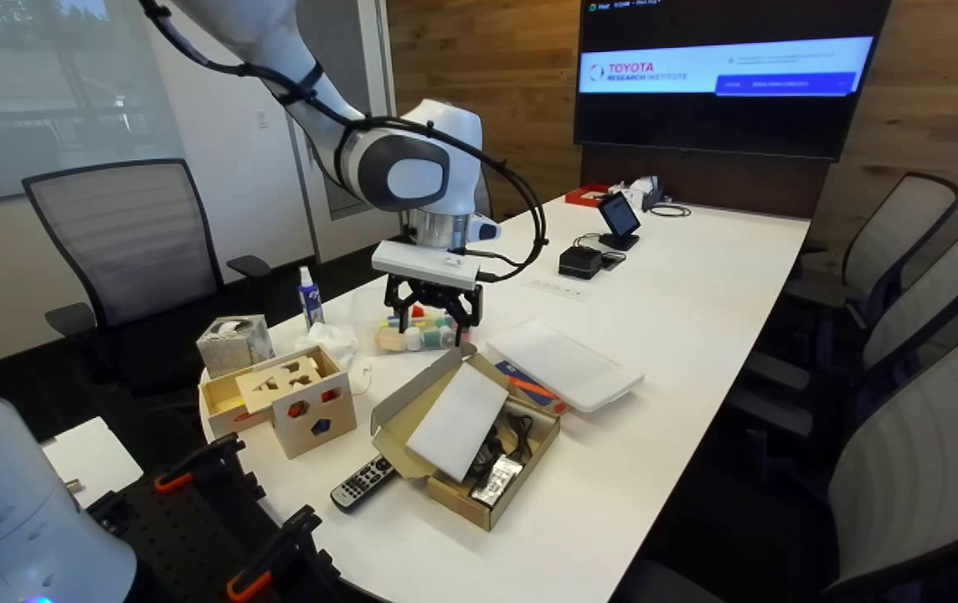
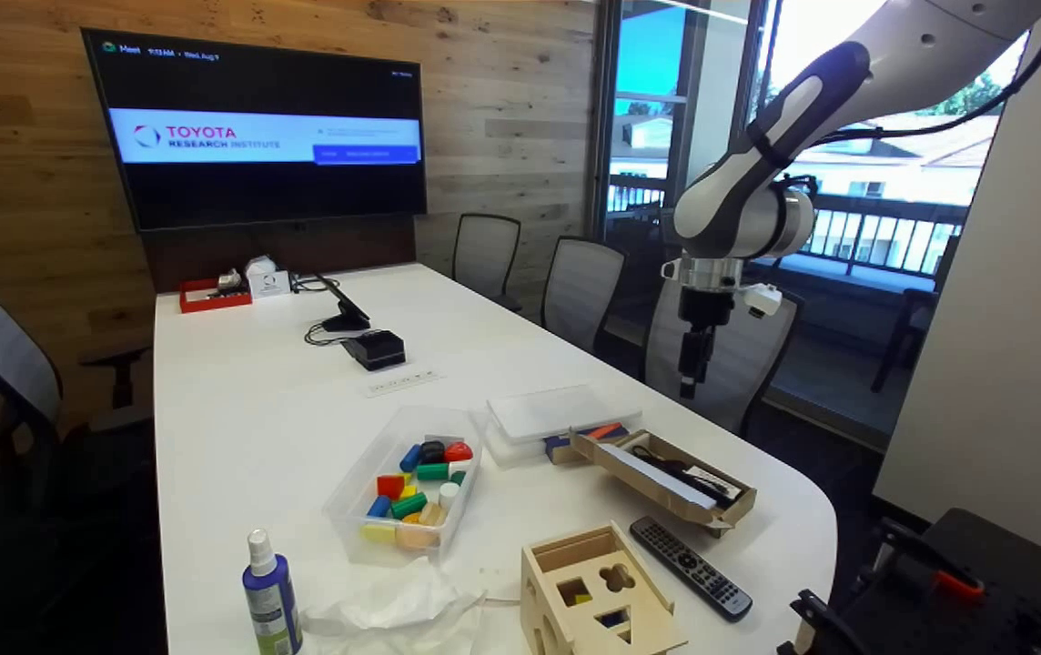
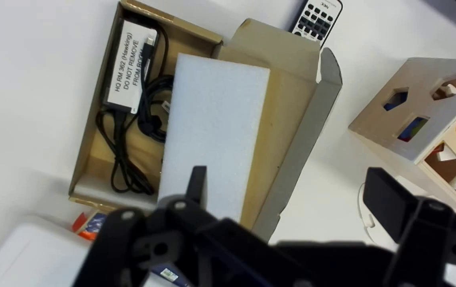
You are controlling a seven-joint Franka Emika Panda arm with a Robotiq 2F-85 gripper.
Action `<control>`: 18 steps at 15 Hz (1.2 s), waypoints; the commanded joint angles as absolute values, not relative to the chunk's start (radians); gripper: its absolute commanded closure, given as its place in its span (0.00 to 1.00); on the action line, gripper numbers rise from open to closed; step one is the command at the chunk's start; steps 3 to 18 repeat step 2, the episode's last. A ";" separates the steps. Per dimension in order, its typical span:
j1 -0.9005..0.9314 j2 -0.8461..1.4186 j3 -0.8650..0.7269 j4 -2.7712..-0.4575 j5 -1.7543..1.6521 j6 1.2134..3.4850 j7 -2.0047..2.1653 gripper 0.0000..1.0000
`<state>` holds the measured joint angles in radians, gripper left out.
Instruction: Open the box
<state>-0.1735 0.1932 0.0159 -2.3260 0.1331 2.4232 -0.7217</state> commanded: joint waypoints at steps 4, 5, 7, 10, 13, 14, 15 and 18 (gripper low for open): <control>-0.152 0.108 -0.018 -2.409 0.085 2.443 -0.651 0.00; -0.152 0.108 -0.018 -2.409 0.085 2.443 -0.651 0.00; -0.152 0.108 -0.018 -2.409 0.085 2.443 -0.651 0.00; -0.152 0.108 -0.018 -2.409 0.085 2.443 -0.651 0.00; -0.152 0.108 -0.018 -2.409 0.085 2.443 -0.651 0.00; -0.152 0.108 -0.018 -2.409 0.085 2.443 -0.651 0.00; -0.152 0.108 -0.018 -2.409 0.085 2.443 -0.651 0.00; -0.152 0.108 -0.018 -2.409 0.085 2.443 -0.651 0.00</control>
